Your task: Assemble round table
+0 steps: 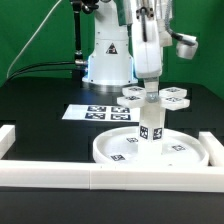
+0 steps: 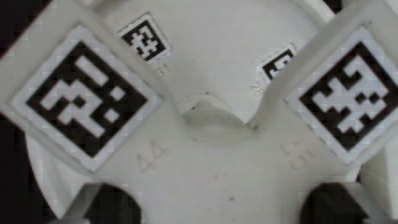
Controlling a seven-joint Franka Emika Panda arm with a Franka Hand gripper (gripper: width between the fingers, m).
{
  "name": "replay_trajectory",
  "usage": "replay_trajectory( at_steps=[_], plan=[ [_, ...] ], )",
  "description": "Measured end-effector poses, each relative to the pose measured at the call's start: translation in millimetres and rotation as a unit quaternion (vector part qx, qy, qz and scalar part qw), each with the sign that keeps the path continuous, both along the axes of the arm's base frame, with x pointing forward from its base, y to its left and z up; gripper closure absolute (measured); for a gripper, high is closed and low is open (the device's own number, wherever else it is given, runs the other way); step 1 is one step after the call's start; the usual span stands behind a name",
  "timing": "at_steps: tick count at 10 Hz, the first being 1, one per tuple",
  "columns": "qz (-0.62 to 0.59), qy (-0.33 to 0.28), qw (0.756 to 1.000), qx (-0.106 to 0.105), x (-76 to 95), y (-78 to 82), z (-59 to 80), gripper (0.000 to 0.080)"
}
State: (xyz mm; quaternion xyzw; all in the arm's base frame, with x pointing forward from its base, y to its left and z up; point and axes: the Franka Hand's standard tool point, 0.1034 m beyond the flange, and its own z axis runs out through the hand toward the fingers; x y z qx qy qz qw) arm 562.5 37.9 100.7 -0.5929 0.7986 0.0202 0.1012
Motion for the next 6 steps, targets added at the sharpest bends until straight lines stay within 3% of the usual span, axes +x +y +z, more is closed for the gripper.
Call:
replay_trajectory(
  at_steps=[6],
  plan=[
    [-0.192,0.021,0.98,0.041,1.1,-2.1,0.7,0.0357]
  ],
)
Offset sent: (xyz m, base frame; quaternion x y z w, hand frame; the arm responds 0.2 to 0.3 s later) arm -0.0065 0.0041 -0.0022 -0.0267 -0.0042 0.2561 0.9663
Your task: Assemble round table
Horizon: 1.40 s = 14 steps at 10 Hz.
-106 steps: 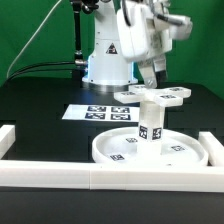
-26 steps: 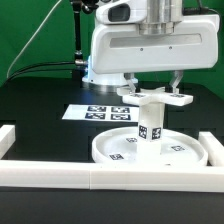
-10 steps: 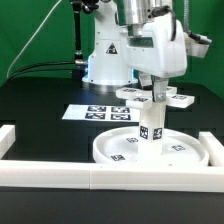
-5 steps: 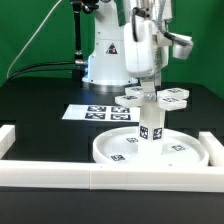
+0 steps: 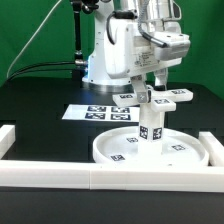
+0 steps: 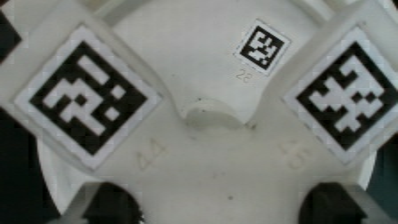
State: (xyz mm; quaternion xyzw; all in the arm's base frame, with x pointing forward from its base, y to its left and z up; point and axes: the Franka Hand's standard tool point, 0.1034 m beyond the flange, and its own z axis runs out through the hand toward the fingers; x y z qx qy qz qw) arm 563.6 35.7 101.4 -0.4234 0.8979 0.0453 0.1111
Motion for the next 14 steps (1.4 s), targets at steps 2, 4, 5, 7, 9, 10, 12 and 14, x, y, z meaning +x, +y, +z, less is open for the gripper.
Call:
replay_trajectory(
  at_steps=[2,4,5,7,9,10,12,14],
  plan=[
    [0.011,-0.002,1.0,-0.001,-0.5,1.4,-1.0,0.0234],
    [0.034,-0.003,0.999,0.001,-0.7,2.8,3.8,0.0176],
    [0.048,-0.007,0.999,0.006,0.2,3.5,15.1,0.0155],
    [0.049,-0.021,0.999,0.009,1.6,3.1,21.7,0.0151],
    [0.07,-0.023,0.997,0.005,1.4,3.7,20.1,0.015],
    [0.114,-0.03,0.993,-0.002,1.0,3.6,19.8,0.015],
    [0.285,-0.031,0.958,-0.011,-0.7,6.5,21.0,0.015],
    [0.403,-0.043,0.914,-0.012,1.1,11.9,26.8,0.015]
  ],
)
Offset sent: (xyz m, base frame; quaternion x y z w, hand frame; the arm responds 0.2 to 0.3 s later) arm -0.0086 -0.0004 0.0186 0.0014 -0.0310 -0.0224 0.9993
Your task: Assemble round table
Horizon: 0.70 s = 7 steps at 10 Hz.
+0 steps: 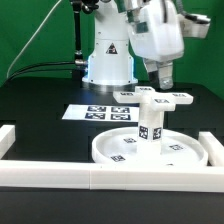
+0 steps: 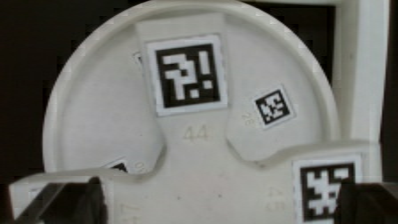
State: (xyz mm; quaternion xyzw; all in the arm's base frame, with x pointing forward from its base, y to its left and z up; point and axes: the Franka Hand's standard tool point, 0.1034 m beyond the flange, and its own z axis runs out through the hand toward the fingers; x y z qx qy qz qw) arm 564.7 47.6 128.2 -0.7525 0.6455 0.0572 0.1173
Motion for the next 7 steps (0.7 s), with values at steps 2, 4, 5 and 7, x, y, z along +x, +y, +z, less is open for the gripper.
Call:
replay_trajectory(
  at_steps=[2,4,5,7],
  plan=[
    [0.074,-0.018,0.997,-0.007,1.4,1.2,1.4,0.015],
    [0.135,-0.034,0.99,-0.011,1.4,1.1,1.3,0.015],
    [0.184,-0.043,0.982,-0.018,0.9,0.8,1.1,0.015],
    [0.321,-0.052,0.944,-0.052,-1.2,-0.2,0.7,0.015]
  ],
)
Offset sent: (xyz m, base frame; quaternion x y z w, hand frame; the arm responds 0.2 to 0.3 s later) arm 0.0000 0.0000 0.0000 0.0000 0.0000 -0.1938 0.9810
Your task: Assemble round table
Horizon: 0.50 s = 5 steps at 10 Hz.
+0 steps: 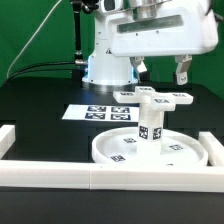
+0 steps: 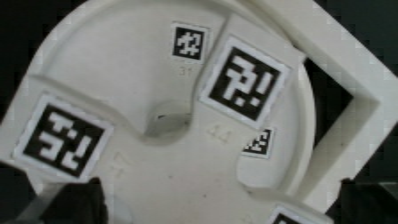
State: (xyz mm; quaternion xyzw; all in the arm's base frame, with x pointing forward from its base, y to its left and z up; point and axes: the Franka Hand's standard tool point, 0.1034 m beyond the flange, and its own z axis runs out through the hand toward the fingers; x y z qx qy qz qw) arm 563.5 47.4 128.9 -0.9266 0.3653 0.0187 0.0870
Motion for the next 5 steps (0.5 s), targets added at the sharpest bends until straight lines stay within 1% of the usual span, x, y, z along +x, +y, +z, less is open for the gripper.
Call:
replay_trajectory(
  at_steps=[1,2,3,5],
  plan=[
    [0.074,-0.005,0.997,-0.011,0.8,0.0,1.8,0.015],
    [0.15,-0.012,0.989,-0.018,2.1,0.8,2.4,0.015],
    [0.184,-0.014,0.983,-0.02,1.9,2.3,2.1,0.015],
    [0.251,-0.028,0.967,-0.022,1.8,-0.7,1.0,0.015]
  ],
)
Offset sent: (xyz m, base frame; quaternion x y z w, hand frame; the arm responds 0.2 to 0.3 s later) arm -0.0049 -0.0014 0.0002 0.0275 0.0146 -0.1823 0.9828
